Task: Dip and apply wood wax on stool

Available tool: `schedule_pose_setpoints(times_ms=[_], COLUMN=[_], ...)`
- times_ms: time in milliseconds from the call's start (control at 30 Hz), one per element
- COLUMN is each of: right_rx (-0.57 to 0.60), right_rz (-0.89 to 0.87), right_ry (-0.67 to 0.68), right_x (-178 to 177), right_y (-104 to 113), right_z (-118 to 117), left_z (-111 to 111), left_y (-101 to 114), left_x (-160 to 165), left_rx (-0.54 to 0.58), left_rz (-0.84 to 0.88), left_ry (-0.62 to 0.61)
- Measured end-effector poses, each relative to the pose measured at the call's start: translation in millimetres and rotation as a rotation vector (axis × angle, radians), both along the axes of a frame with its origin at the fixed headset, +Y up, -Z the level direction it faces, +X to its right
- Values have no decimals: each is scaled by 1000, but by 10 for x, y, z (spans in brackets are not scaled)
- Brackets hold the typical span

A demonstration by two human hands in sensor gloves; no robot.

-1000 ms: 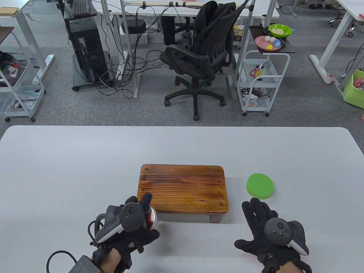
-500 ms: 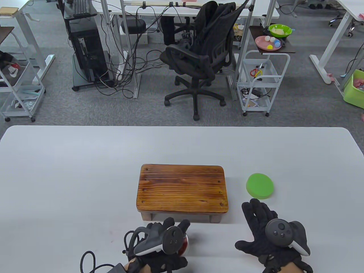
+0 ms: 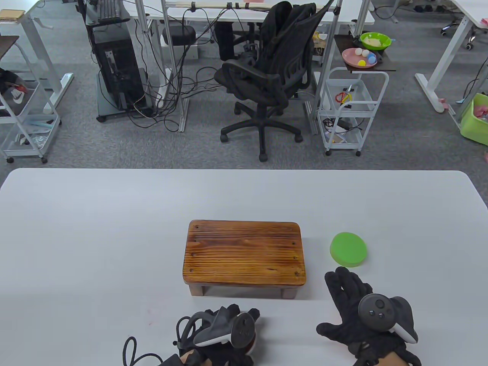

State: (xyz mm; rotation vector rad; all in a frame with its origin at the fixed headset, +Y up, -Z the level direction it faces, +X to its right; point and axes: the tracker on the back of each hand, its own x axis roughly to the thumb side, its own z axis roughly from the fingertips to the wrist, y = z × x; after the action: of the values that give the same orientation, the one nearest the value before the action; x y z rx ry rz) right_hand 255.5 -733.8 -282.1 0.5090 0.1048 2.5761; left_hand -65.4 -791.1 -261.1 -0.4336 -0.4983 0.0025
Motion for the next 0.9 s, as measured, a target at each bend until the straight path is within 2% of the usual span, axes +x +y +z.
schedule_pose_setpoints(times_ms=[400,533,767,900], right_rx=[-5,-7,-12,-14], right_rz=[-1,-2,-4,1], right_ry=[1,2,6,6], right_x=[6,6,5,-1], right_y=[-4,-4,-8,-12], right_z=[2,2,0,-1], left_z=[13,22,12,-4], left_y=[-39,-8,191,197], left_x=[36,-13,-413,-721], left_rx=[23,-26,-91,-111], left_rz=[-44,-36,44,94], left_ry=[-16,-14,30,96])
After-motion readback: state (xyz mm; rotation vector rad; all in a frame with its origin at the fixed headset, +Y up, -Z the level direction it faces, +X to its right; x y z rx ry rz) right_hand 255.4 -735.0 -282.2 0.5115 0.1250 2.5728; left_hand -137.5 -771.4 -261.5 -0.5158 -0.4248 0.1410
